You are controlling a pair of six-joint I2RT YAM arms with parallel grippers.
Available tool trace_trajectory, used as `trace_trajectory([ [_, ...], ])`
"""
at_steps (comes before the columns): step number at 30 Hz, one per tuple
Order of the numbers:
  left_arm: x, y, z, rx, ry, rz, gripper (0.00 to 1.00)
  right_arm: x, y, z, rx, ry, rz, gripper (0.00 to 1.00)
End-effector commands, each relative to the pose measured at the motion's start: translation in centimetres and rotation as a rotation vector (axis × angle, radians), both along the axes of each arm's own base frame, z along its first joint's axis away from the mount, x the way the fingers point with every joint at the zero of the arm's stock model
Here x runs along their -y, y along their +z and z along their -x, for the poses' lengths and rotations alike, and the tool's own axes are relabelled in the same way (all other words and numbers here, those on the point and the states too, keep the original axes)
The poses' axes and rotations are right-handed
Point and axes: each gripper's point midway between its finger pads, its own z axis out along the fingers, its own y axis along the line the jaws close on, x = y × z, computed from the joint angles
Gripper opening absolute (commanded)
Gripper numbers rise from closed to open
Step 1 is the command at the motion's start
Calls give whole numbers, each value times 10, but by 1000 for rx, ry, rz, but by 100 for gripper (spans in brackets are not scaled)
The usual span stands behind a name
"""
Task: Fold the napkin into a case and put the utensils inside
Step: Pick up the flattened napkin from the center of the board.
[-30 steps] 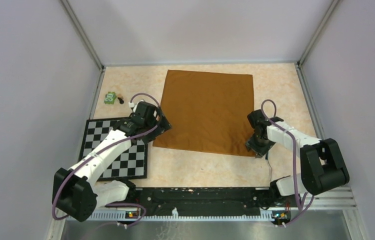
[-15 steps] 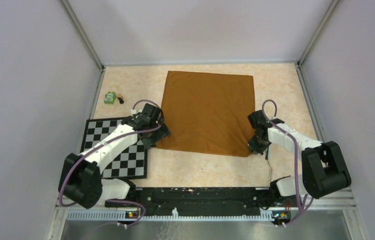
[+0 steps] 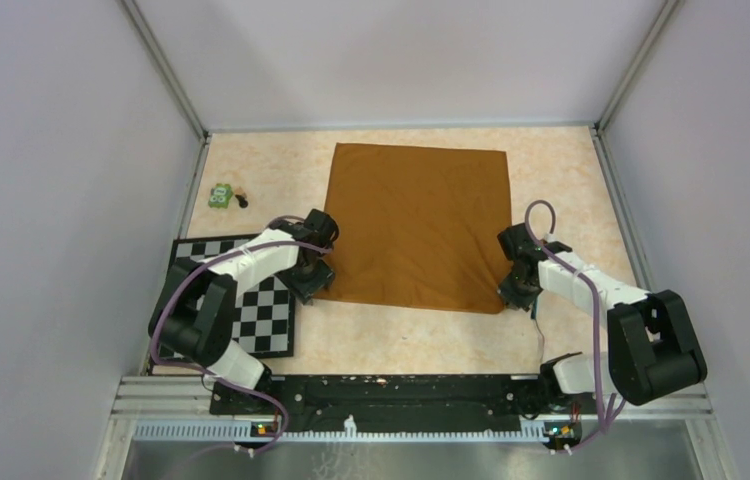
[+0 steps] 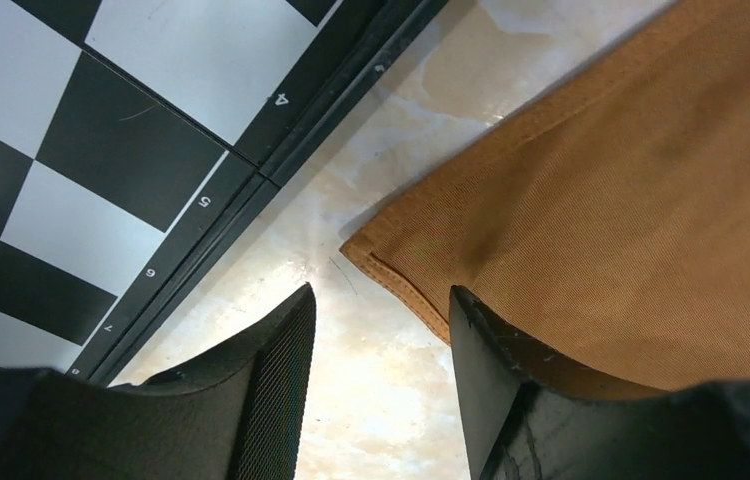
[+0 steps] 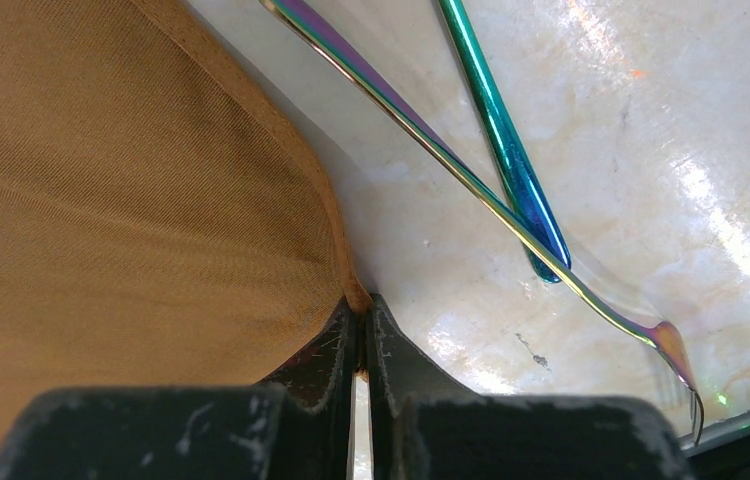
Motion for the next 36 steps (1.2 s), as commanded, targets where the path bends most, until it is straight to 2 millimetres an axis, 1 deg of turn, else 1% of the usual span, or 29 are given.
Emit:
trace_trajectory([
  [1,-9,-4,-6,29,43,-49,57,3,-5,-1,16,21,28,0],
  [4,-12,-3,-12,47,28,-76,57,4,-8,1,12,24,29,0],
  [7,-9,-6,-16,63,4,-62,59,4,-12,3,5,22,25,0],
  [12,-14,-17,-10,43,15,-82,62,4,-11,4,1,19,23,0],
  [18,-18,-37,3,-16,52,-98,56,5,-8,6,6,10,24,0],
  [19,-18,-41,4,-20,55,-97,53,5,-8,6,7,6,23,0],
  [23,-22,-49,7,-30,57,-114,32,6,-3,3,24,5,26,0],
  [26,-25,-46,2,-6,53,-105,8,6,4,0,47,11,27,0],
  [27,-24,-42,0,12,48,-95,0,6,7,-2,62,21,22,0],
  [30,-18,-15,-11,99,7,-48,0,0,25,-11,121,92,0,0],
  [32,-12,15,-17,191,-37,6,0,-4,45,-14,168,167,-18,0],
  [34,-4,53,-19,303,-111,76,0,-13,76,-19,268,301,-52,0],
  [35,1,81,-18,391,-160,127,0,-17,102,-19,367,351,-77,0],
  [36,7,103,-15,454,-210,173,0,-23,127,-19,471,405,-107,0],
])
